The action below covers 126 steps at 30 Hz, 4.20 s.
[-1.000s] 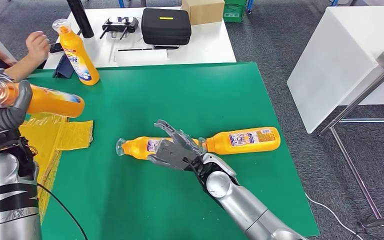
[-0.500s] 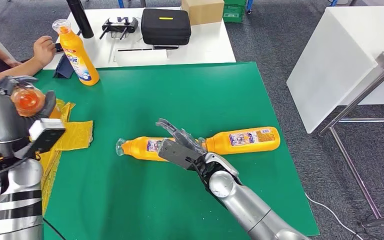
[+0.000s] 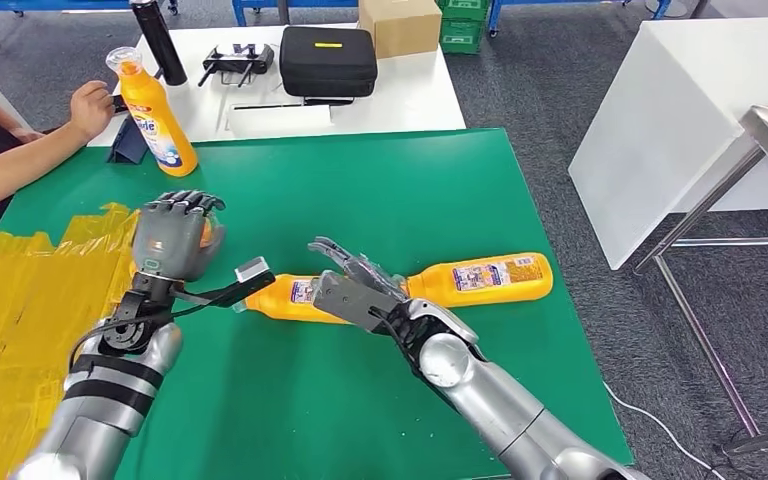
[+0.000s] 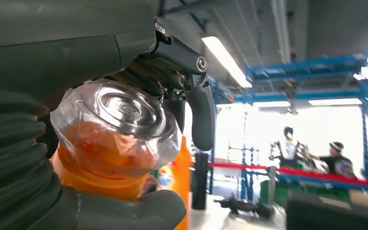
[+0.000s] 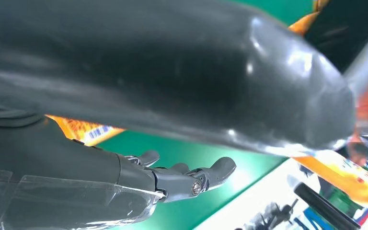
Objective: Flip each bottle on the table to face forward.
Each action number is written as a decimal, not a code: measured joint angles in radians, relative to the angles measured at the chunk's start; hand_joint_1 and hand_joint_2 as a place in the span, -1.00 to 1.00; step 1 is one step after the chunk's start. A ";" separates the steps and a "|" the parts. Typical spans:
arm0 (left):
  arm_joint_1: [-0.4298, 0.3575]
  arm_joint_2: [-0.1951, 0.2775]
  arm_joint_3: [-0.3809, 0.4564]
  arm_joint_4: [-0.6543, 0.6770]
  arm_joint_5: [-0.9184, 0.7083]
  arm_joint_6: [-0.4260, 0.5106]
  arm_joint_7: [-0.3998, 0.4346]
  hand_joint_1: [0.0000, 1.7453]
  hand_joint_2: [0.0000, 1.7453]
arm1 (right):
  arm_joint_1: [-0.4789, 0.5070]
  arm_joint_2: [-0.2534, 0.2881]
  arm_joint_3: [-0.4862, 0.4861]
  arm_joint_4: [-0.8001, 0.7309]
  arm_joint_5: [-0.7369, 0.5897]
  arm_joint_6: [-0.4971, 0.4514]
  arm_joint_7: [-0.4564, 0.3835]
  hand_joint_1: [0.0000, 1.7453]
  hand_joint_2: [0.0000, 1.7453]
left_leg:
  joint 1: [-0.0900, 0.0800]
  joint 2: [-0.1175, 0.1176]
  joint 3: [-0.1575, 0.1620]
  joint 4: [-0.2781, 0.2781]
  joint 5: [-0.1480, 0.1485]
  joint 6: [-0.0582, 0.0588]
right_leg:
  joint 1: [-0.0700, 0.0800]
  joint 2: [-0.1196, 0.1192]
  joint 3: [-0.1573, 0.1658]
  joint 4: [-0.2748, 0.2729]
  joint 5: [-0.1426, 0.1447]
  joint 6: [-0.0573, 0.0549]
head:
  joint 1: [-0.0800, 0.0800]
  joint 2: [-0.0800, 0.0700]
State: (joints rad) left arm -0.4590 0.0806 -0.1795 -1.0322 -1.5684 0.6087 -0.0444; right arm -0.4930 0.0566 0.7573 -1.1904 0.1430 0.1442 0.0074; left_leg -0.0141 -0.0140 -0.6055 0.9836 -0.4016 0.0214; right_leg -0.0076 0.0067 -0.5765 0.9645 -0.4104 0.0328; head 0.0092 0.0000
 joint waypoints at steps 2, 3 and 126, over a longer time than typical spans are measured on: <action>-0.034 0.001 -0.020 0.078 -0.001 0.007 0.000 1.00 1.00 | -0.008 0.001 0.006 0.002 0.000 0.000 0.003 -1.00 -1.00 | 0.000 0.006 0.009 -0.001 -0.004 -0.001 | 0.000 0.006 0.006 0.000 -0.001 -0.001 | 0.000 0.000; -0.046 0.002 -0.027 0.109 -0.001 0.007 0.000 1.00 1.00 | -0.011 0.001 0.009 0.002 0.000 0.000 0.004 -1.00 -1.00 | 0.001 0.008 0.011 -0.001 -0.005 -0.001 | 0.000 0.008 0.008 0.000 -0.001 -0.002 | 0.000 0.000; 0.204 -0.187 0.339 -0.367 1.592 -0.857 -0.298 -1.00 1.00 | 0.139 0.233 -0.076 0.076 0.307 -0.221 -0.111 1.00 1.00 | 0.008 0.002 -0.026 -0.002 0.016 -0.012 | 0.006 0.002 -0.033 0.005 0.008 -0.010 | 0.000 0.000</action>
State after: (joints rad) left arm -0.2547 -0.1061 0.1598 -1.3989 0.0237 -0.2479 -0.3421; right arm -0.3543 0.2891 0.6816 -1.1139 0.4498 -0.0769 -0.1033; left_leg -0.0057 -0.0115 -0.6317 0.9817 -0.3853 0.0096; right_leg -0.0019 0.0090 -0.6097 0.9699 -0.4028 0.0226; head 0.0093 0.0000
